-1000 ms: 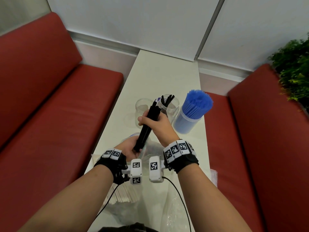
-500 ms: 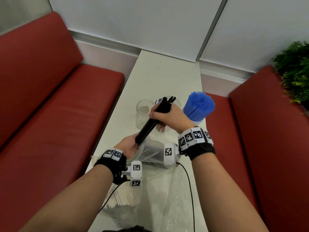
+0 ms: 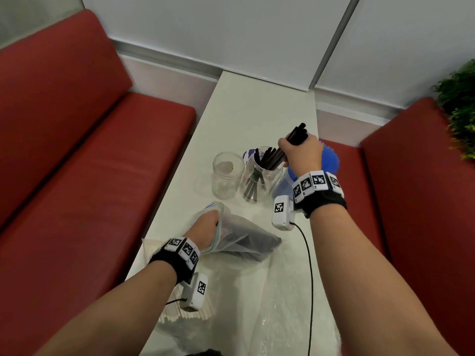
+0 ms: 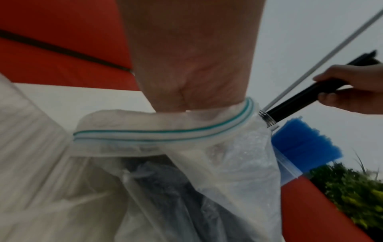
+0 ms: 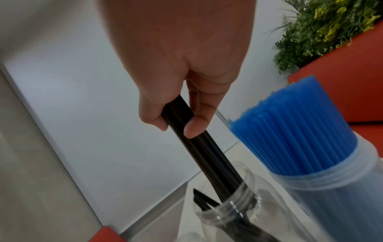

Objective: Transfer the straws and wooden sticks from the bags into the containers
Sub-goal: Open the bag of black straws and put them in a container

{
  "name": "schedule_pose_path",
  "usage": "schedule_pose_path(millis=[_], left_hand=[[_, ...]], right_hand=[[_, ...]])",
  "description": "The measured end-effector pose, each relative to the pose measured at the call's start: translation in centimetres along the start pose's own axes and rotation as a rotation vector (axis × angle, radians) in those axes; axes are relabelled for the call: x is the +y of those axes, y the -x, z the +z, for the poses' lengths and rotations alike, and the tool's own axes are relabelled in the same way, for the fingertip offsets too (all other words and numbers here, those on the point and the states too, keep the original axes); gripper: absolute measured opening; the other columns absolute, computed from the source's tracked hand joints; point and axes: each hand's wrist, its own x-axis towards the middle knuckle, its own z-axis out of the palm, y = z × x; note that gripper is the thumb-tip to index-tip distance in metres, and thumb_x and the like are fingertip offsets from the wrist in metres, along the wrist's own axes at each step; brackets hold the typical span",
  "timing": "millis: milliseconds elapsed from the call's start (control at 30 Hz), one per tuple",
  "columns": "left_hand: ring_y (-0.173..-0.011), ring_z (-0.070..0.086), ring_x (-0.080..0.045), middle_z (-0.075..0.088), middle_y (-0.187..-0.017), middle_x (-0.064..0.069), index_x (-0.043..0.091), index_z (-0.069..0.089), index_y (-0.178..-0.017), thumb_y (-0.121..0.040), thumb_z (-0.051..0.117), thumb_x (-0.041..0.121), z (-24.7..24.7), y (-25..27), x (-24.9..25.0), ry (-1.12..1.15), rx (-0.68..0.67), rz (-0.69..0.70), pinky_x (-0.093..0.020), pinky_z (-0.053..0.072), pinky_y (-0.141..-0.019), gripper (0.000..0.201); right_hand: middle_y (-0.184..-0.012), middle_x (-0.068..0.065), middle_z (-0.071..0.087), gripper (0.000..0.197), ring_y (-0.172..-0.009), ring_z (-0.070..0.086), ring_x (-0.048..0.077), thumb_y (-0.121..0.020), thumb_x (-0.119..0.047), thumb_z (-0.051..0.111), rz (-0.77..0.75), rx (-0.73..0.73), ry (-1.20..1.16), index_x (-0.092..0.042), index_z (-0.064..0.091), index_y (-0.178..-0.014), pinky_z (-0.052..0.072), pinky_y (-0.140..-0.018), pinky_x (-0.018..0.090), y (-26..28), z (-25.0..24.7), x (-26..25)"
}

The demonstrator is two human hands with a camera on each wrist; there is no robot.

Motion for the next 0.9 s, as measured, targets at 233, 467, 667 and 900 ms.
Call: schedule_pose_path(millis=[233, 467, 667, 900], left_hand=[[-0.099, 0.035, -0.012, 0.033, -0.111, -0.001, 0.007, 0.032, -0.144, -0.095, 0.048, -0.001, 0.5, 0.3, -0.9, -0.16, -0.124, -0.11, -0.022, 0.032, -0.085, 0.052], [-0.12, 0.049, -0.029, 0.04, -0.142, -0.018, 0.004, 0.031, -0.144, -0.095, 0.047, -0.003, 1.0, 0.4, -0.7, -0.337, -0.099, -0.208, -0.024, 0.03, -0.08, 0.052], [-0.117, 0.053, -0.034, 0.047, -0.133, -0.022, -0.001, 0.038, -0.134, -0.095, 0.048, -0.004, 1.5, 0.0, -0.5, -0.36, -0.05, -0.192, -0.025, 0.033, -0.078, 0.041], [-0.131, 0.044, -0.024, 0.046, -0.142, -0.009, 0.01, 0.042, -0.138, -0.103, 0.034, 0.018, 1.1, 0.4, 0.6, -0.793, -0.087, -0.009, -0.03, 0.033, -0.105, 0.037]], right_hand=[[-0.103, 0.012, 0.073, 0.033, -0.093, 0.073, 0.032, -0.085, -0.026, 0.078, 0.111, -0.092, 0.05, -0.007, 0.065, -0.109, 0.06, -0.086, 0.044, -0.3, 2.8, 2.8], [-0.131, 0.016, 0.053, 0.079, -0.117, 0.057, 0.03, -0.083, -0.03, 0.084, 0.097, -0.11, 0.027, -0.017, 0.037, -0.145, 0.046, -0.103, 0.038, 0.8, 2.8, 3.5], [-0.122, 0.007, 0.057, 0.035, -0.1, 0.058, 0.016, -0.098, -0.019, 0.06, -0.102, 0.025, -0.032, -0.015, 0.054, -0.133, 0.051, -0.088, 0.033, 5.1, 4.4, 2.4], [-0.095, 0.009, 0.073, 0.025, -0.085, 0.067, 0.029, -0.097, -0.008, 0.051, -0.317, -0.701, 0.055, -0.021, 0.071, -0.105, 0.056, -0.079, 0.04, 12.5, 8.0, 0.9]])
